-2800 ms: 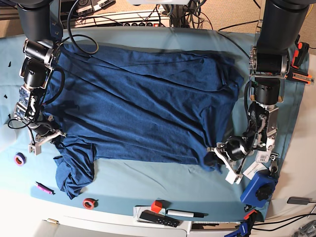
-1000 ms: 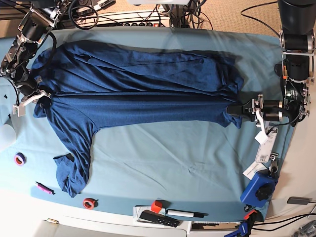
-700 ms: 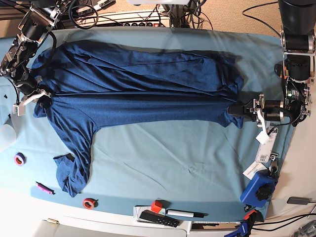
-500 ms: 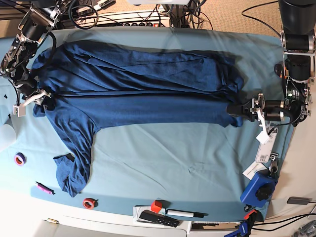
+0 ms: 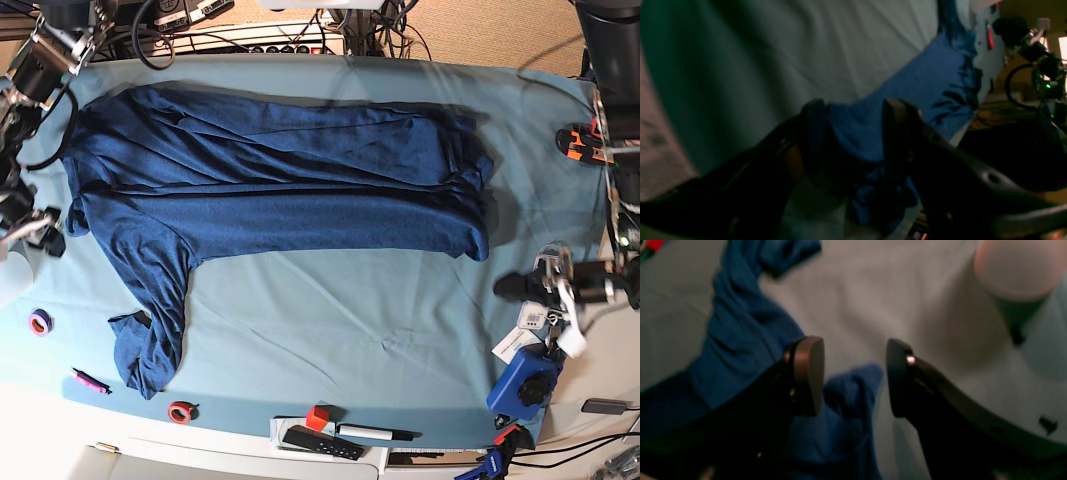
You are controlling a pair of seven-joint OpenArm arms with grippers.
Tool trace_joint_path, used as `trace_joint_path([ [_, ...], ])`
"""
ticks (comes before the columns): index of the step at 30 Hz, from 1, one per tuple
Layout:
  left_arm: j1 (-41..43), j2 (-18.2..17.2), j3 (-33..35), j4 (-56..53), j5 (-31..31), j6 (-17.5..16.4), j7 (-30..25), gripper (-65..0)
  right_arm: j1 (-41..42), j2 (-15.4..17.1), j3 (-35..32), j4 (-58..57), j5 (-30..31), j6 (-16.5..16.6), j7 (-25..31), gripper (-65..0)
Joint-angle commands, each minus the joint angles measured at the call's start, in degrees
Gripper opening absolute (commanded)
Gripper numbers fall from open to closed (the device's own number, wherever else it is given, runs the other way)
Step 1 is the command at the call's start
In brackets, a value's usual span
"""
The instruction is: Layout the t-shirt on the table in an organized manner, then fold the t-shirt properly
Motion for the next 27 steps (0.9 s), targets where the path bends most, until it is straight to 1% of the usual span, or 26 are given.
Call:
trace_joint_path([
  [1, -2.45, -1.4, -0.28, 0.74, -1.56, -0.06, -0.81, -35.6, 2.08, 1.31, 0.31, 0.81, 1.01, 0.1, 1.62, -35.1],
  [5, -4.28, -1.51, -0.28, 0.74, -1.56, -0.06, -1.29, -35.6, 5.46, -0.26, 0.15, 0.79, 0.37, 0.1, 2.91, -35.1],
  [6, -4.44, -1.55, -0.28, 0.74, -1.56, -0.06, -1.49, -35.6, 6.49, -0.96, 0.13, 0.76, -1.07, 0.1, 3.56, -35.1],
  [8, -4.57, -1.4, -0.28, 0.74, -1.56, -0.06, -1.73, -35.6, 8.26, -2.69, 0.13, 0.74, -5.77, -1.64, 5.62, -35.1],
  [11, -4.55, -1.2, -0.28, 0.74, -1.56, -0.06, -1.73, -35.6, 10.36, -5.73, 0.0, 0.74, -11.52, -4.31, 10.38, -35.1],
  [14, -4.55, -1.09, -0.28, 0.74, -1.56, -0.06, -1.73, -35.6, 12.09, -8.44, -1.29, 0.17, -16.33, -7.5, 14.14, -35.1],
  [17, -4.55, -1.09, -0.28, 0.74, -1.56, -0.06, -1.7, -35.6, 14.58, -9.92, -4.57, -4.17, -20.06, -10.73, 18.01, -35.1],
  [18, -4.55, -1.09, -0.28, 0.74, -1.56, -0.06, -1.73, -35.6, 15.52, -10.08, -5.92, -6.38, -21.09, -11.91, 20.24, -35.1],
  [20, -4.55, -1.07, -0.28, 0.74, -1.56, -0.06, -1.7, -35.6, 17.64, -10.23, -8.59, -12.04, -22.64, -14.19, 26.49, -34.9],
  [22, -4.55, -1.09, -0.28, 0.74, -1.56, -0.06, -1.7, -35.6, 20.17, -10.23, -10.82, -18.23, -22.82, -17.62, 31.91, -34.9],
  [25, -4.55, -1.11, -0.28, 0.74, -1.56, -0.06, -1.7, -35.6, 24.48, -10.23, -12.28, -27.41, -22.86, -23.08, 37.33, -34.9],
  [27, -4.55, -1.09, -0.28, 0.74, -1.56, -0.06, -1.7, -35.6, 27.02, -10.21, -12.09, -32.57, -23.34, -25.09, 40.02, -34.9],
])
